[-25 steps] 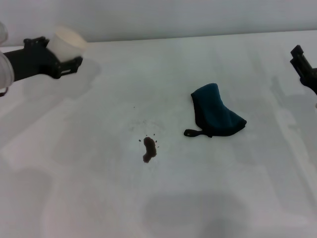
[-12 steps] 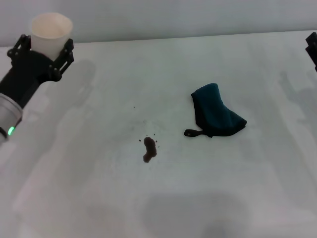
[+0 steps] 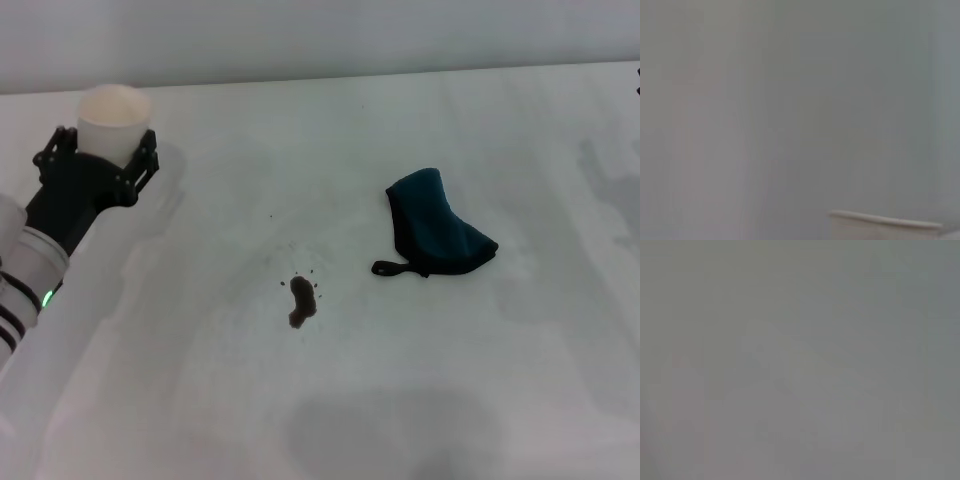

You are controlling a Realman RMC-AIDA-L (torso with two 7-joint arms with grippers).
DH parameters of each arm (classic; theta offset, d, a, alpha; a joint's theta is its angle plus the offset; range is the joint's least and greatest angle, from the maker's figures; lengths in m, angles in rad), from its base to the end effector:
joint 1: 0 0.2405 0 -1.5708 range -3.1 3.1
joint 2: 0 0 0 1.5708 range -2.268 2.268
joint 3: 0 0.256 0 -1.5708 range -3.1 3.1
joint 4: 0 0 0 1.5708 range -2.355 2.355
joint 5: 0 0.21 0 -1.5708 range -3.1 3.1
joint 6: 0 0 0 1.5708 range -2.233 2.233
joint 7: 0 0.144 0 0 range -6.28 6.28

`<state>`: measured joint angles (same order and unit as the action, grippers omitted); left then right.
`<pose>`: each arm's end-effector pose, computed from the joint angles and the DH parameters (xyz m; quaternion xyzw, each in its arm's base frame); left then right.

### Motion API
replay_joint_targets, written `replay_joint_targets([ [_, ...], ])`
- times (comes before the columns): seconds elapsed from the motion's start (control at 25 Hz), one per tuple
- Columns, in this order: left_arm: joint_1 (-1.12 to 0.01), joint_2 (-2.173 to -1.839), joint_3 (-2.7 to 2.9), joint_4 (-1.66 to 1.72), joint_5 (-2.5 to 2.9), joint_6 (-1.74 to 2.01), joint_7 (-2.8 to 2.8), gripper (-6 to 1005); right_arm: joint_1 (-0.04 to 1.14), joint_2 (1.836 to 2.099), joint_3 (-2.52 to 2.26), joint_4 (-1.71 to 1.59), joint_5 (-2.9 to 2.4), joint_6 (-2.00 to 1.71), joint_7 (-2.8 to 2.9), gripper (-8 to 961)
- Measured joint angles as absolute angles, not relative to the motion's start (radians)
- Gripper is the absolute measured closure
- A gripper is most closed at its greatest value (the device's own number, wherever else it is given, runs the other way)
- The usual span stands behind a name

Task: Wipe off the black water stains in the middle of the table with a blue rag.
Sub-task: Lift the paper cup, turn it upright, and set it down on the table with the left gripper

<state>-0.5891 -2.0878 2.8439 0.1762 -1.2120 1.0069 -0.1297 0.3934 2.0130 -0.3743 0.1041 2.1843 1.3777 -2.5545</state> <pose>-0.2857 0.3545 -0.0697 -0.7956 -0.2088 -0.2568 0.5074 0.3729 0.2935 0.0353 -0.5791 0.3503 0.4246 0.6014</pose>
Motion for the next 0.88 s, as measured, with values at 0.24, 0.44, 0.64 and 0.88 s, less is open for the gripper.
replay_joint_targets([
  [0.24,-0.582,-2.088,2.844,0.177,-1.213,0.932,-0.128,261,0.382,2.013,-0.374,0.088,2.184,1.375,-2.513,82],
  [0.44,-0.569,-2.088,2.844,0.177,-1.213,0.890,-0.122,259,0.381,2.013,-0.383,0.081,2.184,1.373,-2.506,82],
  [0.64,-0.553,-2.089,2.844,0.178,-1.213,0.882,-0.121,257,0.382,2.013,-0.390,0.080,2.184,1.369,-2.506,82],
  [0.88,-0.541,-2.089,2.844,0.180,-1.214,0.855,-0.120,256,0.381,2.013,-0.403,0.080,2.184,1.369,-2.506,82],
])
